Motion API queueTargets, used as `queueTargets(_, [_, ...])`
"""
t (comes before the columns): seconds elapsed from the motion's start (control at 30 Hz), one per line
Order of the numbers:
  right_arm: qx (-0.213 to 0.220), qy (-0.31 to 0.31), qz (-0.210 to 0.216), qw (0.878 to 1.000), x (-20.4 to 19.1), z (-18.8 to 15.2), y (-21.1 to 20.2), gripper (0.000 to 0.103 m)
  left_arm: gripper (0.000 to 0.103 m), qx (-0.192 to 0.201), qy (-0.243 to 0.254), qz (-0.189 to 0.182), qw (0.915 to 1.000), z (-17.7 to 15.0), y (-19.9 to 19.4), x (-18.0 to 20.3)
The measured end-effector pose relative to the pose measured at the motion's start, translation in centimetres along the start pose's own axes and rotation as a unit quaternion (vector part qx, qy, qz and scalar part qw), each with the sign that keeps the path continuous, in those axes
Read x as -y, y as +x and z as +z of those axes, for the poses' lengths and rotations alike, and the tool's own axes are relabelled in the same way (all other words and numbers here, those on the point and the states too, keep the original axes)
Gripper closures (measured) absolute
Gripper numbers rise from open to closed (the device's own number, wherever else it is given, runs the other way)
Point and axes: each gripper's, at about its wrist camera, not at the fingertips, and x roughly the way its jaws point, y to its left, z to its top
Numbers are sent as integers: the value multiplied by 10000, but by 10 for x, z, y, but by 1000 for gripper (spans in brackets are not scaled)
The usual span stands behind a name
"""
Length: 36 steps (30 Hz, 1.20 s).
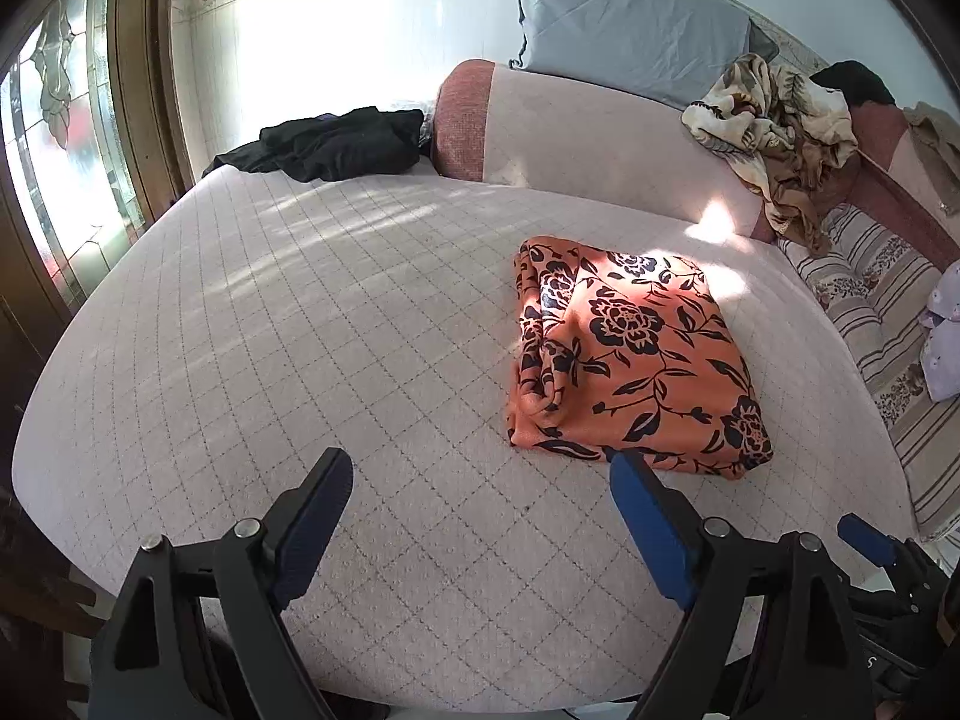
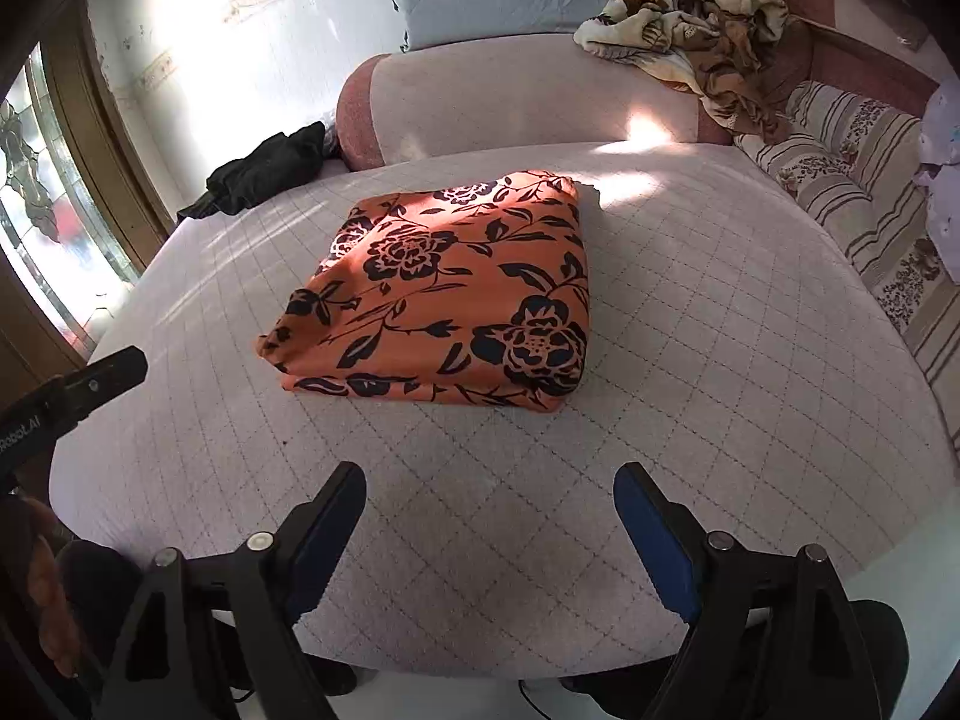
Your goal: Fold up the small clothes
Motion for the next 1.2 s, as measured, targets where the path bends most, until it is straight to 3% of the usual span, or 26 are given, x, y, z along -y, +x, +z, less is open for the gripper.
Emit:
queueTargets(0.37, [366, -273, -490, 9978, -4, 19, -20, 16, 15, 115, 411, 284, 9987, 4, -2, 21])
queueTargets(0.63, [328, -368, -551, 9973, -2, 28, -18, 16, 15, -7, 235, 36, 9997, 12, 5, 30])
queueTargets(0.8, [343, -414, -608, 9967, -1, 33, -17, 16, 15, 11, 283, 138, 9995, 15, 8, 36])
queueTargets(1.07, [285, -427, -627, 9967, 1, 38, -9, 16, 2, -74, 357, 37, 9993, 21, 13, 43])
queueTargets(1.2, [232, -417, -598, 9971, 2, 39, -3, 16, 2, -37, 362, -196, 9991, 24, 13, 44])
